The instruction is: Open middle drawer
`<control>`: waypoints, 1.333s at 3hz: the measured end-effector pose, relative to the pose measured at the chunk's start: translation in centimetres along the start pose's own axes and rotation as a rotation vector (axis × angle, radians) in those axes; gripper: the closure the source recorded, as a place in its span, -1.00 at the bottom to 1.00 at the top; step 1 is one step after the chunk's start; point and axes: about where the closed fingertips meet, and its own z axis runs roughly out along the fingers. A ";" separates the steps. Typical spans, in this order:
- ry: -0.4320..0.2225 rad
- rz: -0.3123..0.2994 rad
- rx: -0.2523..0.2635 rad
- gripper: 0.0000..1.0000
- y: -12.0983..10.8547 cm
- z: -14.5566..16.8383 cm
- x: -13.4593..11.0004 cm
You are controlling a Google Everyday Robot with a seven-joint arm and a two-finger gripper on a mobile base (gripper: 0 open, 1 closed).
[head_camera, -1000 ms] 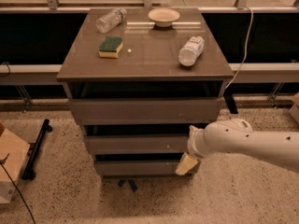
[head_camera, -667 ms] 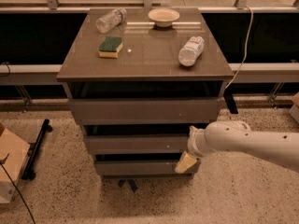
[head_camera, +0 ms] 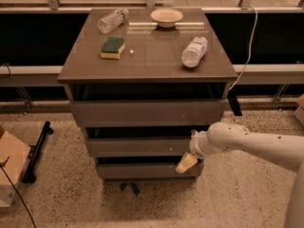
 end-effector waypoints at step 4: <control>-0.042 0.119 -0.093 -0.64 -4.1 7.4 2.5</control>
Offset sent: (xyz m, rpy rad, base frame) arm 0.0582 -0.0319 -0.0602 0.1204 0.0631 -0.0984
